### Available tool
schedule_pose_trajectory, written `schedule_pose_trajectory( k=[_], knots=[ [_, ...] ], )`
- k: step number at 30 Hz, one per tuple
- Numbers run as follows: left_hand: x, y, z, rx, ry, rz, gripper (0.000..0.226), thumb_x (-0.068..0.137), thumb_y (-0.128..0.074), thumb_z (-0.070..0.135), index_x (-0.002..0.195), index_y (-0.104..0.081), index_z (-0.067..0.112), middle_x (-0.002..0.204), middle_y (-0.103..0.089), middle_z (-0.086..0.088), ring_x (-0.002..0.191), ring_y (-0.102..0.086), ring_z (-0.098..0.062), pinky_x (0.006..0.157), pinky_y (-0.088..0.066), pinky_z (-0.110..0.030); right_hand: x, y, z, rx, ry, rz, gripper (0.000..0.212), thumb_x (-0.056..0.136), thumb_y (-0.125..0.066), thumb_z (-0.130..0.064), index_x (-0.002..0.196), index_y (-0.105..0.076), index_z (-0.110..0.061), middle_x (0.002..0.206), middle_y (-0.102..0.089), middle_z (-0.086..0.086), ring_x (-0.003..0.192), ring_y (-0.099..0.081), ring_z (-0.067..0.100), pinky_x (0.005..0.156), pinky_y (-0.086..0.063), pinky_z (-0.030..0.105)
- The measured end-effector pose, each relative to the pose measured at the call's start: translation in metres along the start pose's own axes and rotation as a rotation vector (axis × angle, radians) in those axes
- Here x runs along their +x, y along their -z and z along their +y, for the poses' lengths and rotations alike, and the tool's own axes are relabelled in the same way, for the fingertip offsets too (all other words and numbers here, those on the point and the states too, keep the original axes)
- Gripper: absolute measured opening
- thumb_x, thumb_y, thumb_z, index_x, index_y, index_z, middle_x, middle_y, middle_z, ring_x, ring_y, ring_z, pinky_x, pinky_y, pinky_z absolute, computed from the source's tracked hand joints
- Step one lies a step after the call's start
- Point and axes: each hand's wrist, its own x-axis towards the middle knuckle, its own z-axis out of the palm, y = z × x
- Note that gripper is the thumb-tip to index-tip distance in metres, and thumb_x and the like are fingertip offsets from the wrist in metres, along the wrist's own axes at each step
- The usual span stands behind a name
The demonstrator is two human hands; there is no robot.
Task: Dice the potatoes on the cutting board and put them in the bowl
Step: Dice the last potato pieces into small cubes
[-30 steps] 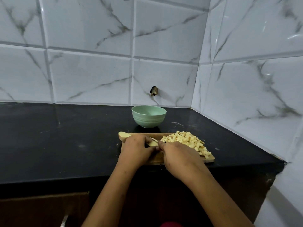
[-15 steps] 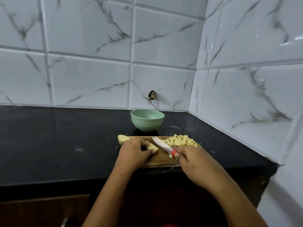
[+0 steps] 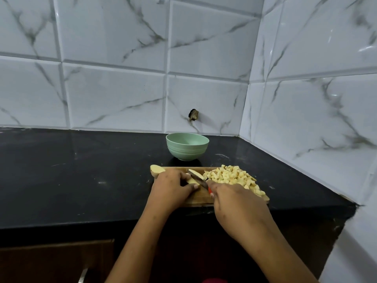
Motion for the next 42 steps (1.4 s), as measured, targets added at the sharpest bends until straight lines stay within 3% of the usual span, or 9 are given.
schedule_pose_trajectory(
  k=[3,7,9,11,16,21,24,34,42],
  knots=[
    [0.0,0.0,0.0,-0.023,-0.002,0.0,0.042,0.084,-0.066,0.042,0.123,-0.063,0.026,0.117,-0.066,0.008,0.1,-0.057,-0.006,0.085,-0.045,-0.023,0.007,-0.001,-0.011,-0.065,-0.001,-0.045,0.057,0.097,-0.042,-0.01,0.147,-0.03,-0.034,0.081,-0.047,-0.008,0.063,-0.04,0.009,0.05,-0.032,0.025],
    [-0.001,0.0,0.001,-0.058,0.002,0.017,0.034,0.085,-0.066,0.036,0.118,-0.066,0.025,0.106,-0.068,0.009,0.078,-0.053,0.0,0.074,-0.041,-0.02,0.021,-0.006,-0.021,-0.042,-0.001,-0.128,0.051,0.095,-0.046,-0.006,0.141,-0.04,-0.026,0.108,-0.058,0.0,0.075,-0.043,0.015,0.058,-0.034,0.027],
    [-0.001,0.0,0.002,-0.057,0.009,0.031,0.033,0.086,-0.066,0.035,0.117,-0.066,0.025,0.102,-0.067,0.008,0.07,-0.05,0.0,0.07,-0.039,-0.02,0.024,-0.006,-0.02,-0.034,0.001,-0.129,0.05,0.094,-0.046,-0.006,0.14,-0.042,-0.026,0.106,-0.058,0.0,0.075,-0.044,0.015,0.057,-0.033,0.028],
    [-0.001,0.0,0.003,-0.054,0.017,0.031,0.034,0.085,-0.066,0.037,0.117,-0.066,0.024,0.106,-0.067,0.007,0.077,-0.049,0.0,0.073,-0.038,-0.019,0.018,-0.006,-0.017,-0.04,0.0,-0.127,0.054,0.094,-0.046,-0.006,0.143,-0.037,-0.028,0.103,-0.056,-0.001,0.077,-0.045,0.015,0.06,-0.035,0.029],
    [-0.002,0.002,0.002,-0.048,0.039,0.062,0.037,0.079,-0.071,0.044,0.11,-0.071,0.023,0.106,-0.068,0.007,0.088,-0.055,-0.005,0.076,-0.043,-0.022,-0.015,-0.006,0.003,0.013,0.023,-0.053,0.053,0.101,-0.038,-0.018,0.149,-0.024,-0.037,0.11,-0.06,-0.003,0.082,-0.053,0.013,0.061,-0.043,0.028],
    [-0.005,0.003,0.003,-0.064,0.058,0.087,0.035,0.077,-0.073,0.045,0.106,-0.072,0.023,0.091,-0.068,0.007,0.079,-0.057,-0.007,0.07,-0.044,-0.022,-0.008,0.008,0.016,0.194,-0.011,-0.091,0.041,0.103,-0.034,-0.027,0.141,-0.042,-0.039,0.098,-0.061,-0.006,0.075,-0.056,0.008,0.066,-0.051,0.03],
    [-0.005,0.004,0.003,-0.064,0.06,0.064,0.035,0.079,-0.072,0.043,0.109,-0.071,0.024,0.096,-0.069,0.007,0.082,-0.058,-0.006,0.075,-0.047,-0.023,-0.003,0.01,0.013,0.221,-0.026,-0.007,0.04,0.103,-0.033,-0.03,0.142,-0.04,-0.04,0.108,-0.064,-0.005,0.081,-0.058,0.009,0.068,-0.051,0.029],
    [-0.004,0.004,0.002,-0.074,0.037,0.052,0.027,0.083,-0.069,0.035,0.108,-0.071,0.025,0.1,-0.07,0.006,0.088,-0.059,-0.007,0.079,-0.049,-0.023,0.0,-0.001,-0.009,0.046,0.022,0.011,0.05,0.1,-0.038,-0.016,0.146,-0.031,-0.036,0.09,-0.048,-0.006,0.066,-0.042,0.008,0.047,-0.029,0.023],
    [-0.004,0.001,0.001,-0.116,0.035,0.104,0.018,0.084,-0.068,0.026,0.101,-0.073,0.021,0.1,-0.07,0.006,0.088,-0.059,-0.006,0.081,-0.048,-0.024,0.022,-0.011,-0.029,-0.014,-0.005,-0.117,0.048,0.096,-0.041,-0.007,0.14,-0.041,-0.026,0.115,-0.059,0.002,0.099,-0.058,0.02,0.067,-0.037,0.031]
  ],
)
